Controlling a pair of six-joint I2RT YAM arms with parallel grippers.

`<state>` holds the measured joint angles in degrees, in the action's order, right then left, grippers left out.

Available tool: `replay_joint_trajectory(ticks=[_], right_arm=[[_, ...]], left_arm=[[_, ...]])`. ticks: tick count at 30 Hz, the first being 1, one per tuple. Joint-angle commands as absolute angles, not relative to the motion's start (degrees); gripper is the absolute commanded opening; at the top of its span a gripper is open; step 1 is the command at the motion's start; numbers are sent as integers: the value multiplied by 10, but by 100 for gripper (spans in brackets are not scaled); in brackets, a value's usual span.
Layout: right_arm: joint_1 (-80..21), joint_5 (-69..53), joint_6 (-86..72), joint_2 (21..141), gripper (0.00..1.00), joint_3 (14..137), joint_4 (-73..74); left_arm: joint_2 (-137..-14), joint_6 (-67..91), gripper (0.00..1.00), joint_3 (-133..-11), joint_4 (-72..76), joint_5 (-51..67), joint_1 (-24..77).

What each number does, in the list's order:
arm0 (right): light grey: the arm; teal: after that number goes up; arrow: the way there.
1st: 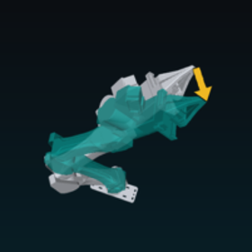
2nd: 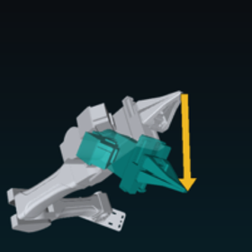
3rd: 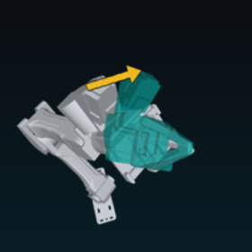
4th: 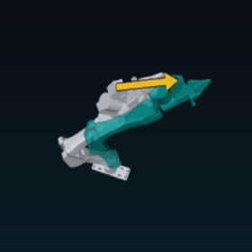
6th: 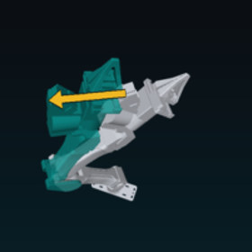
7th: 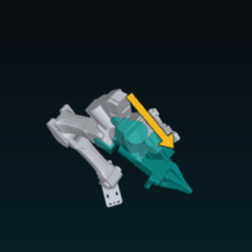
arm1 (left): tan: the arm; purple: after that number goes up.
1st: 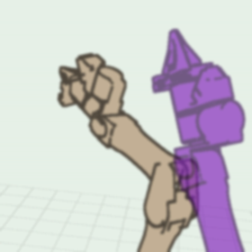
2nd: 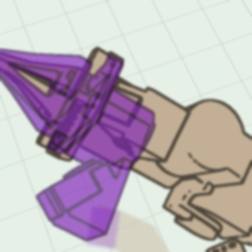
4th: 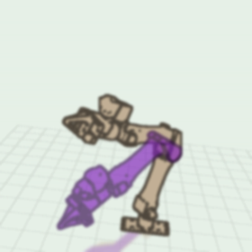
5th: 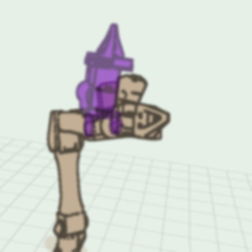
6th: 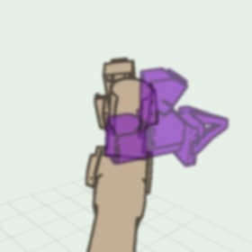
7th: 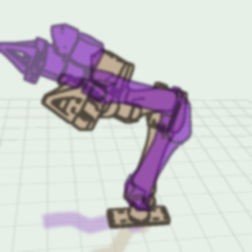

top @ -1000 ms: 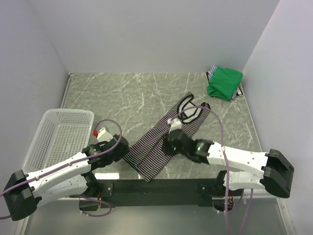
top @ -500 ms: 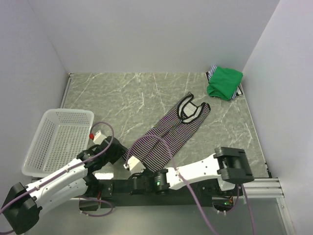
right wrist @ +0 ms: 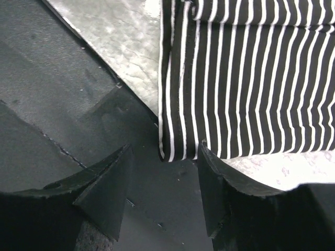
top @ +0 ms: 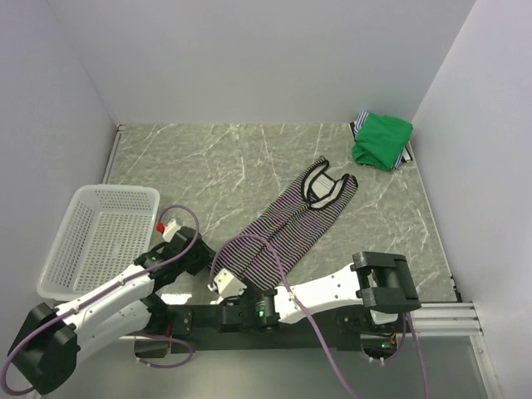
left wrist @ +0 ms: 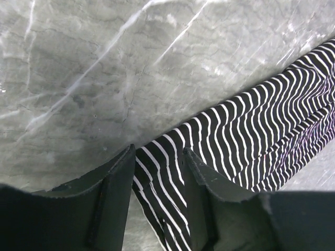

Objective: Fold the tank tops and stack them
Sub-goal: Fold the tank top

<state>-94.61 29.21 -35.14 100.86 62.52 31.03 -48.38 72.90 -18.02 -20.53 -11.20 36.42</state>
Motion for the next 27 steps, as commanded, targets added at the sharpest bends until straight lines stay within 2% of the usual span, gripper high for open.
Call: replay_joint_trajectory(ticks=[1, 7, 16, 19, 20, 22, 23, 27], right_arm=[[-945, 287, -336, 1004, 59, 623, 286], [-932, 268, -325, 1009, 59, 606, 265], [-908, 246, -316, 992, 50, 579, 237], [-902, 238, -313, 987, 42, 569, 226], [-901, 237, -313, 987, 35, 567, 226], [-895, 231, -311, 984, 29, 563, 220], [-894, 229, -312, 983, 21, 561, 219], [-885, 220, -311, 974, 11, 554, 210]], left_arm=[[-490, 718, 47, -178, -186, -98, 361], [-483, 737, 49, -185, -231, -114, 360], [-446, 742, 56, -214, -288, -136, 361], [-448, 737, 56, -212, -281, -122, 360], [-450, 737, 56, -211, -277, -118, 361], [-450, 730, 54, -204, -267, -100, 361], [-448, 726, 54, -201, -261, -97, 361], [-439, 734, 54, -182, -257, -85, 361]])
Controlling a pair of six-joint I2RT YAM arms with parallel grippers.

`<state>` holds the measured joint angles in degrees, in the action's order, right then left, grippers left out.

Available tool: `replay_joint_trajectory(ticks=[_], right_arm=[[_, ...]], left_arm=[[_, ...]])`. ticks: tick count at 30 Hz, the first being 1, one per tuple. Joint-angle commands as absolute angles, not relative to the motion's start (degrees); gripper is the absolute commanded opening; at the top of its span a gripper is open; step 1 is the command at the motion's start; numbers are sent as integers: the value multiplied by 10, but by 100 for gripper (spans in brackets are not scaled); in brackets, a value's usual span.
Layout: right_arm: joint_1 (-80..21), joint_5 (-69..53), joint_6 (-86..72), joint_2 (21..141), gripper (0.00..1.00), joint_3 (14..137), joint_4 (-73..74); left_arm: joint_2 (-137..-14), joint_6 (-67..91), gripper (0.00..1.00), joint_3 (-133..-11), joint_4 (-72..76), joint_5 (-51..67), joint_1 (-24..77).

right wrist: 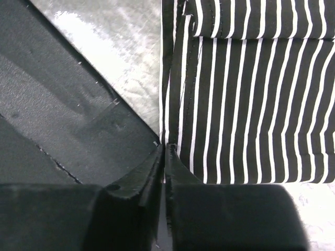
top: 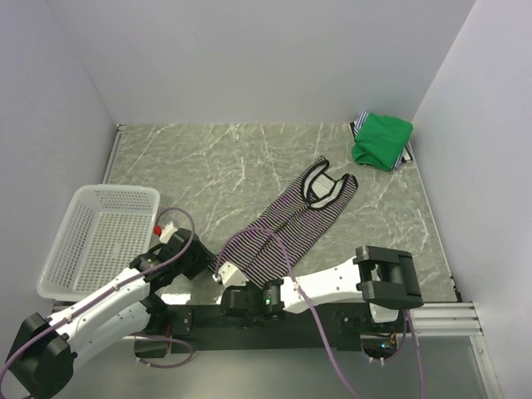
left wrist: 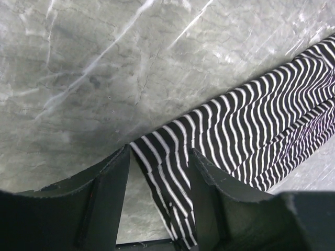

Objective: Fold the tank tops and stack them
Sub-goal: Fold the tank top

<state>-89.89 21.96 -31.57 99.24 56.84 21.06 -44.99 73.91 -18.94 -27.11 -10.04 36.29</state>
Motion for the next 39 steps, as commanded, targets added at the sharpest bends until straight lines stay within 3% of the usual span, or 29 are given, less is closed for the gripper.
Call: replay_joint_trajectory(ticks=[1, 5, 28, 30, 34, 39], right_arm=[[-882, 215, -311, 971, 9, 551, 206], [-865, 200, -311, 957, 4, 544, 198], [-804, 123, -297, 883, 1, 530, 180], [-804, 118, -294, 885, 4, 533, 182], [-805, 113, -289, 885, 27, 529, 179], [-819, 154, -283, 891, 44, 530, 192]], left_arm=[[-439, 736, 54, -176, -256, -85, 361], [-444, 742, 54, -171, -255, -84, 360], [-525, 732, 47, -174, -187, -91, 361], [-540, 730, 46, -180, -186, -95, 361], [-552, 726, 42, -186, -187, -105, 361], [-551, 722, 34, -189, -195, -112, 361]])
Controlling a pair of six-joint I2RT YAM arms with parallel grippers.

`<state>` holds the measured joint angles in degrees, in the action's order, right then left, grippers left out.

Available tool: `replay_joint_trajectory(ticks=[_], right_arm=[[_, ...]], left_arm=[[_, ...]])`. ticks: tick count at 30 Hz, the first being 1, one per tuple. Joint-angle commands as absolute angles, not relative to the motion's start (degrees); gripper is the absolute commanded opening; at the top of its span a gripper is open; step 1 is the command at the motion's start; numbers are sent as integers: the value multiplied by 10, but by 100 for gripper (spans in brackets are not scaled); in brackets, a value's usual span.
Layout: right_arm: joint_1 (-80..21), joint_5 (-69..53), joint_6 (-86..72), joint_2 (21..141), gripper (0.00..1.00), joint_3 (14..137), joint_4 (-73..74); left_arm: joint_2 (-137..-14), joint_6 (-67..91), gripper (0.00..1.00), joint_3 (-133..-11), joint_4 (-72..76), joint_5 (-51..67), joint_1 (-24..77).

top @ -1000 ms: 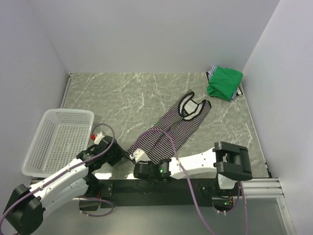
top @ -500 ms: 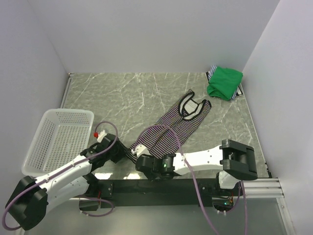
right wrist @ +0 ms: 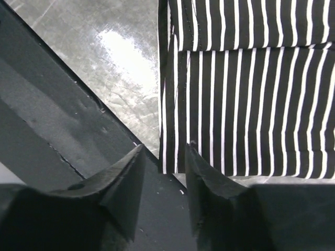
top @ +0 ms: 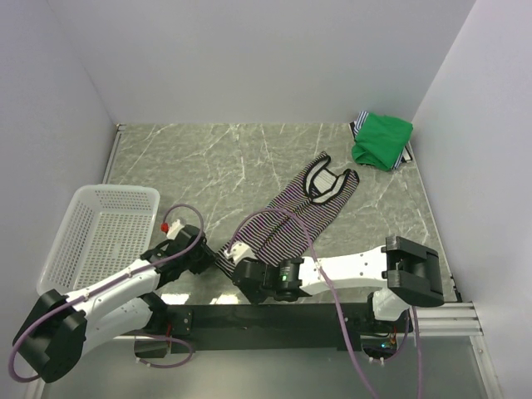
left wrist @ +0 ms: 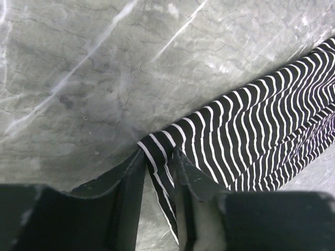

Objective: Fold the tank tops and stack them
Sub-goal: Fold the tank top

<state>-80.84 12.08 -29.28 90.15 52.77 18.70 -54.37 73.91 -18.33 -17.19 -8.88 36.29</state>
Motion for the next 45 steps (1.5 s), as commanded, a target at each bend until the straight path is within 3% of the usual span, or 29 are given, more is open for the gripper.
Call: replay_joint_trajectory(ticks=[1, 10, 19, 23, 25, 30, 33, 45], right_arm=[[-827, 162, -283, 896, 47, 533, 201], [-847, 196, -279, 945, 52, 533, 202], [-847, 201, -279, 969, 50, 527, 190], [-847, 197, -281, 976, 44, 523, 183], [-846, 197, -284, 975, 33, 522, 182], [-846, 192, -284, 970, 11, 526, 180], [-846, 179, -280, 963, 6, 536, 175], [-846, 29, -294, 971, 3, 636, 119]], left_arm=[[-551, 722, 33, -190, -196, -113, 361], [-560, 716, 27, -193, -199, -123, 360], [-573, 712, 24, -198, -192, -130, 360], [-586, 708, 22, -202, -186, -136, 360], [-591, 707, 21, -203, -185, -138, 361], [-592, 701, 8, -210, -187, -146, 361], [-574, 697, 1, -228, -222, -164, 361], [-468, 700, 1, -295, -369, -244, 344]])
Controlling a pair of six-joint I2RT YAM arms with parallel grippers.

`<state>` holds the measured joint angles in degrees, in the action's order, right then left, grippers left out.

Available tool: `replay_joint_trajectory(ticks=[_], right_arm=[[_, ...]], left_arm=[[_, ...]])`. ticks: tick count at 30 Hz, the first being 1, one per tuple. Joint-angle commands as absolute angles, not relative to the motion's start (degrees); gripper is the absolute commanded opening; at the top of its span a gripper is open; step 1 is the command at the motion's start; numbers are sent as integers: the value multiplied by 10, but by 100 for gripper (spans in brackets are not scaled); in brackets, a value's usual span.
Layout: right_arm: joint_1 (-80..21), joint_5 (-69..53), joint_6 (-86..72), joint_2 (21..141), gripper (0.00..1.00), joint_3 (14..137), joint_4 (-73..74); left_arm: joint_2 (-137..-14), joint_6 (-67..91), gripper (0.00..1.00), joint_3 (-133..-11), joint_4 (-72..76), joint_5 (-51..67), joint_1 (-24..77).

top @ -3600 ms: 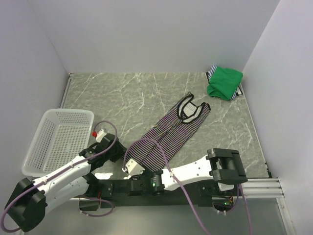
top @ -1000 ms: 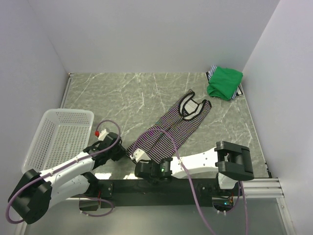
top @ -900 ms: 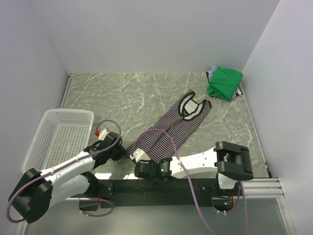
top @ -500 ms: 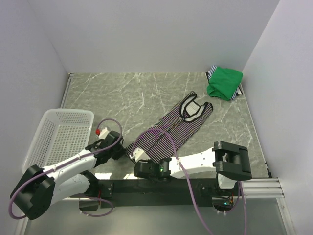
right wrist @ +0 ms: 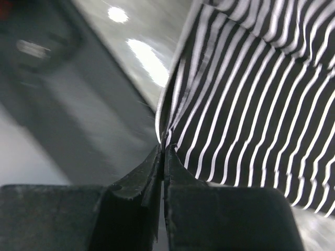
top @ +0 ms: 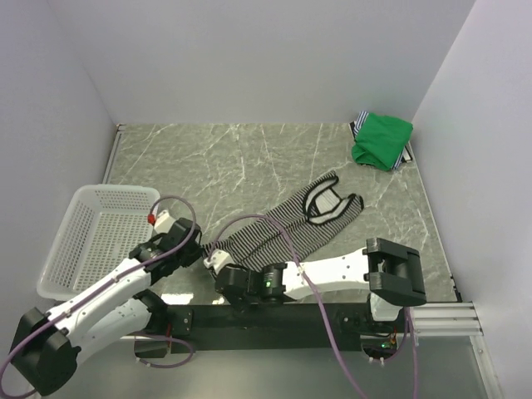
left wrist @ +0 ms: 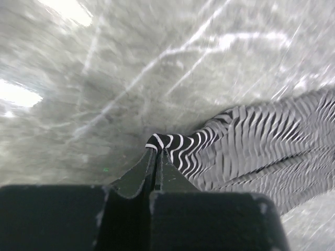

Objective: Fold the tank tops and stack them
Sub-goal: Fold the tank top

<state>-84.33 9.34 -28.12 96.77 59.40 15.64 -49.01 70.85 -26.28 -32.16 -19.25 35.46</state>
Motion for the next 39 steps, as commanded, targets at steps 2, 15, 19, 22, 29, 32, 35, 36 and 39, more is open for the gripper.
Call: replay_joint_trajectory(ticks=[2, 15, 19, 22, 29, 32, 35, 36, 39], right_arm=[[-846, 15, -299, 978, 3, 660, 111], [-747, -26, -372, 868, 2, 579, 41], [-700, -42, -398, 787, 2, 483, 5], [-665, -47, -415, 732, 2, 430, -16], [-596, -36, -428, 631, 2, 360, 8], [-561, -27, -433, 595, 2, 331, 30], [-531, -14, -440, 563, 1, 304, 57], [-525, -12, -443, 549, 1, 298, 62], [-502, -1, -453, 519, 1, 273, 82]], left_arm=[[-449, 696, 1, -309, -386, -250, 333], [-588, 631, 1, -478, -293, -197, 324], [-668, 633, 1, -536, -256, -181, 340], [-722, 635, 1, -582, -244, -184, 357], [-848, 638, 1, -689, -232, -182, 412], [-895, 639, 1, -728, -223, -176, 428], [-942, 639, 1, -768, -221, -166, 439], [-965, 639, 1, -778, -221, -164, 441], [-1004, 640, 1, -811, -218, -156, 451]])
